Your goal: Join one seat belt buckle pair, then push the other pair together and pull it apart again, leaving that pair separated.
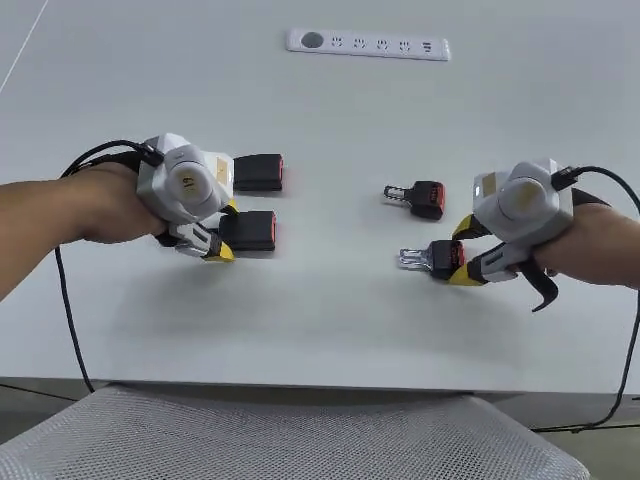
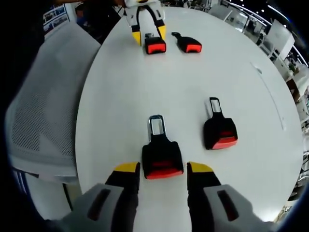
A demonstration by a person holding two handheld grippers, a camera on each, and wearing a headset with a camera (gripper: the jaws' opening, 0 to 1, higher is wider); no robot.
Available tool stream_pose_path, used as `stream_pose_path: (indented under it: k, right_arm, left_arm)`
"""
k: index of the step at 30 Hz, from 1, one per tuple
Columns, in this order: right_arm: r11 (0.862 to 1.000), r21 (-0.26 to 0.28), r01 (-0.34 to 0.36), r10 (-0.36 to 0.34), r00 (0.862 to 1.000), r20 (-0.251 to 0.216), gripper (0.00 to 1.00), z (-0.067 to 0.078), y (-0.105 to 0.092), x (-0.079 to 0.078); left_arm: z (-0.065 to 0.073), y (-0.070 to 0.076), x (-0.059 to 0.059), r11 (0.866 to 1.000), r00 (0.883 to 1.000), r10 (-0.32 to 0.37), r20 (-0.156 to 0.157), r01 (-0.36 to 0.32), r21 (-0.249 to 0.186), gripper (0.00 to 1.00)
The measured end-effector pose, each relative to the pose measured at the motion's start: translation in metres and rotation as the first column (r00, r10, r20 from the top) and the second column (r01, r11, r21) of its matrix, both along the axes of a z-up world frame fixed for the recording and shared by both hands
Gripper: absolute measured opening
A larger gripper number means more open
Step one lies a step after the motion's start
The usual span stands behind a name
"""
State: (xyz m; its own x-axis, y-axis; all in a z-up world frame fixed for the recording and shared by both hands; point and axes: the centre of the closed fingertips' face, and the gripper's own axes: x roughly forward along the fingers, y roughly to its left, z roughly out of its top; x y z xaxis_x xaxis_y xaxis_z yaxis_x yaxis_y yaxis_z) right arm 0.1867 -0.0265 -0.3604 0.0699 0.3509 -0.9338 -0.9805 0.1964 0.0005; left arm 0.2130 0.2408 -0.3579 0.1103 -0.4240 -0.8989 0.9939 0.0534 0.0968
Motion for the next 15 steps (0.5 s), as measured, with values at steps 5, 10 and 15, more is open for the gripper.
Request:
stream_pose_path:
  k: [5, 10, 15]
  right_arm:
    - [0.999, -0.014, -0.031, 0.031, 0.999, -0.014, 0.38, -0.0055, 0.0007, -0.0021]
    - [0.999, -0.015, -0.04, 0.04, 0.999, -0.017, 0.37, -0.0089, 0.0005, -0.0008]
    - [0.999, 0.004, -0.044, 0.044, 0.999, -0.026, 0.36, -0.0085, 0.0004, 0.0027]
  left_arm:
    - [0.0007, -0.0011, 0.0026, 1.0, 1.0, -0.004, -0.002, 0.004, 0.002, 0.36]
    - [-0.0018, -0.0002, 0.005, 1.0, 1.0, 0.011, -0.006, -0.011, 0.01, 0.33]
    - [-0.0029, -0.0003, 0.0031, 1.0, 1.0, -0.003, -0.008, 0.003, 0.017, 0.32]
